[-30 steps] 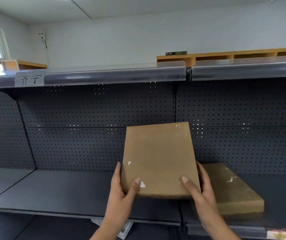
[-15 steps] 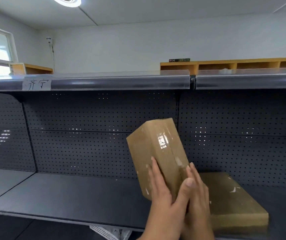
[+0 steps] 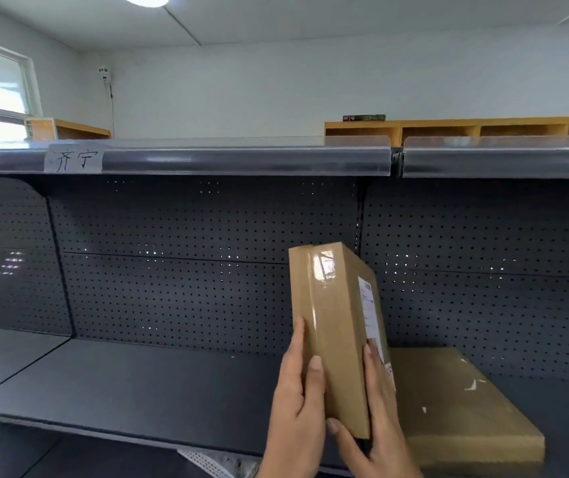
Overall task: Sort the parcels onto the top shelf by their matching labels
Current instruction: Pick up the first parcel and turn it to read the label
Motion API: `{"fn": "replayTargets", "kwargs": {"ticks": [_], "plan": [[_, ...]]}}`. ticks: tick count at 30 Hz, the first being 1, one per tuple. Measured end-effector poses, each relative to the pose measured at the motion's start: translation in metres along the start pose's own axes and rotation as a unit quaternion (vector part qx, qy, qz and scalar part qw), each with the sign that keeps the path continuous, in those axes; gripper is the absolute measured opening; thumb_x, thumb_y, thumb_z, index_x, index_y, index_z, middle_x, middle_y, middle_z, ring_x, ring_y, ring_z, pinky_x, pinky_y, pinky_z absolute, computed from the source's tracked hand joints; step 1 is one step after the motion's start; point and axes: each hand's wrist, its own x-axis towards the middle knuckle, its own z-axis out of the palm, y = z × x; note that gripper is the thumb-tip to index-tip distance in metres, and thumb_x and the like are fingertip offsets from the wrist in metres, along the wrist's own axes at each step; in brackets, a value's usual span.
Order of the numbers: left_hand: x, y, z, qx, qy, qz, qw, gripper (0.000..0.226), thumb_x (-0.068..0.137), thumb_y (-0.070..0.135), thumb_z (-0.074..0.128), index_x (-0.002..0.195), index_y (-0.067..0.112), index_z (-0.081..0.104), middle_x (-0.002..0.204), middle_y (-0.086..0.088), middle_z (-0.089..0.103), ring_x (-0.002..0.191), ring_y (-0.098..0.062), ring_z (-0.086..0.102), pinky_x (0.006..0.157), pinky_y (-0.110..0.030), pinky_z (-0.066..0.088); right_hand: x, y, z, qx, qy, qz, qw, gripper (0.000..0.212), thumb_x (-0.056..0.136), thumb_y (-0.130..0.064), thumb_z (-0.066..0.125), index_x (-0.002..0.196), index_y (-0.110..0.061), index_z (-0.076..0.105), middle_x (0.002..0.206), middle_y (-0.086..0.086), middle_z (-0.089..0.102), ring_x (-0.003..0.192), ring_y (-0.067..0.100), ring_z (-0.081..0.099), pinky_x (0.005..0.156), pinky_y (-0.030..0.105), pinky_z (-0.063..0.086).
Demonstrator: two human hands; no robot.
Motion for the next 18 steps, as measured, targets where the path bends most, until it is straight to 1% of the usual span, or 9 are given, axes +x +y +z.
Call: {"fn": "replayTargets", "kwargs": {"ticks": [1, 3, 5, 8, 10, 12, 14, 16, 18], "plan": [[-0.002, 0.003, 0.001, 0.010, -0.004, 0.003, 1.000, 0.069, 0.099, 0.055, 0.061, 0.152, 0.073, 0.021, 0.141, 0.061, 0.034, 0.132, 0.032, 0.039, 0.111, -0.013, 0.041, 0.002, -0.002, 0.001, -0.011, -0.011, -0.003, 1.000, 0.107, 0.079, -0.089, 0.051, 0.154, -0.063, -0.020, 0.168, -0.038, -0.021, 0.158, -0.007, -0.016, 0.128, 0.038, 0.003], [-0.004, 0.010, 0.003, 0.040, 0.009, 0.014, 0.999, 0.101, 0.076, 0.079, 0.073, 0.153, 0.074, 0.009, 0.137, 0.065, 0.025, 0.128, 0.037, 0.034, 0.105, -0.013, 0.041, 0.005, -0.008, 0.001, -0.020, -0.031, -0.001, 0.999, 0.106, 0.077, -0.091, 0.051, 0.149, -0.068, -0.025, 0.164, -0.042, -0.027, 0.156, -0.009, -0.020, 0.127, 0.031, -0.003], [-0.006, 0.014, 0.004, 0.066, 0.041, 0.025, 0.997, 0.120, 0.062, 0.081, 0.082, 0.154, 0.073, 0.005, 0.138, 0.064, 0.023, 0.126, 0.039, 0.030, 0.101, -0.012, 0.039, 0.006, -0.012, 0.000, -0.001, -0.053, -0.002, 0.999, 0.110, 0.082, -0.076, 0.062, 0.151, -0.068, -0.024, 0.163, -0.043, -0.028, 0.156, -0.011, -0.021, 0.125, 0.025, -0.005], [-0.004, 0.009, 0.000, 0.073, 0.089, 0.031, 0.993, 0.116, 0.066, 0.068, 0.088, 0.155, 0.071, 0.014, 0.150, 0.051, 0.033, 0.134, 0.028, 0.036, 0.108, -0.019, 0.040, 0.006, -0.013, -0.010, 0.019, -0.114, -0.017, 0.993, 0.115, 0.085, -0.042, 0.072, 0.164, -0.049, -0.012, 0.171, -0.035, -0.018, 0.160, -0.005, -0.014, 0.129, 0.024, -0.002], [0.001, 0.005, -0.007, 0.072, 0.100, 0.034, 0.992, 0.108, 0.070, 0.061, 0.089, 0.155, 0.068, 0.023, 0.151, 0.046, 0.042, 0.137, 0.019, 0.043, 0.110, -0.023, 0.043, 0.009, -0.004, -0.020, 0.040, -0.123, -0.038, 0.991, 0.108, 0.084, -0.015, 0.072, 0.169, -0.037, 0.009, 0.177, -0.026, 0.002, 0.164, 0.004, 0.001, 0.131, 0.026, 0.007], [0.008, 0.002, -0.016, 0.035, 0.099, 0.030, 0.994, 0.098, 0.075, 0.049, 0.091, 0.152, 0.065, 0.032, 0.141, 0.050, 0.051, 0.131, 0.019, 0.052, 0.107, -0.022, 0.049, 0.015, 0.008, -0.028, 0.034, -0.107, -0.054, 0.992, 0.093, 0.086, 0.001, 0.068, 0.166, -0.026, 0.029, 0.177, -0.017, 0.017, 0.164, 0.011, 0.011, 0.130, 0.031, 0.014], [0.015, 0.002, -0.027, -0.005, 0.089, 0.024, 0.996, 0.093, 0.076, 0.047, 0.090, 0.152, 0.061, 0.038, 0.138, 0.047, 0.057, 0.127, 0.017, 0.057, 0.105, -0.025, 0.054, 0.020, 0.021, -0.033, 0.038, -0.070, -0.063, 0.995, 0.074, 0.093, -0.002, 0.066, 0.160, -0.022, 0.045, 0.175, -0.013, 0.027, 0.163, 0.013, 0.019, 0.130, 0.036, 0.019], [0.022, 0.001, -0.040, -0.040, 0.080, 0.006, 0.996, 0.093, 0.070, 0.055, 0.088, 0.152, 0.058, 0.043, 0.146, 0.029, 0.062, 0.132, 0.002, 0.062, 0.106, -0.036, 0.057, 0.025, 0.034, -0.038, 0.033, 0.000, -0.051, 0.998, 0.057, 0.098, -0.019, 0.065, 0.153, -0.026, 0.054, 0.171, -0.017, 0.034, 0.161, 0.010, 0.025, 0.130, 0.043, 0.025], [0.028, -0.003, -0.052, -0.081, 0.080, -0.015, 0.993, 0.087, 0.067, 0.055, 0.086, 0.145, 0.060, 0.049, 0.148, 0.013, 0.065, 0.130, -0.011, 0.068, 0.104, -0.042, 0.059, 0.029, 0.042, -0.043, 0.010, 0.064, -0.010, 0.998, 0.054, 0.098, -0.039, 0.064, 0.151, -0.036, 0.053, 0.170, -0.023, 0.032, 0.160, 0.005, 0.022, 0.129, 0.045, 0.025]]}}
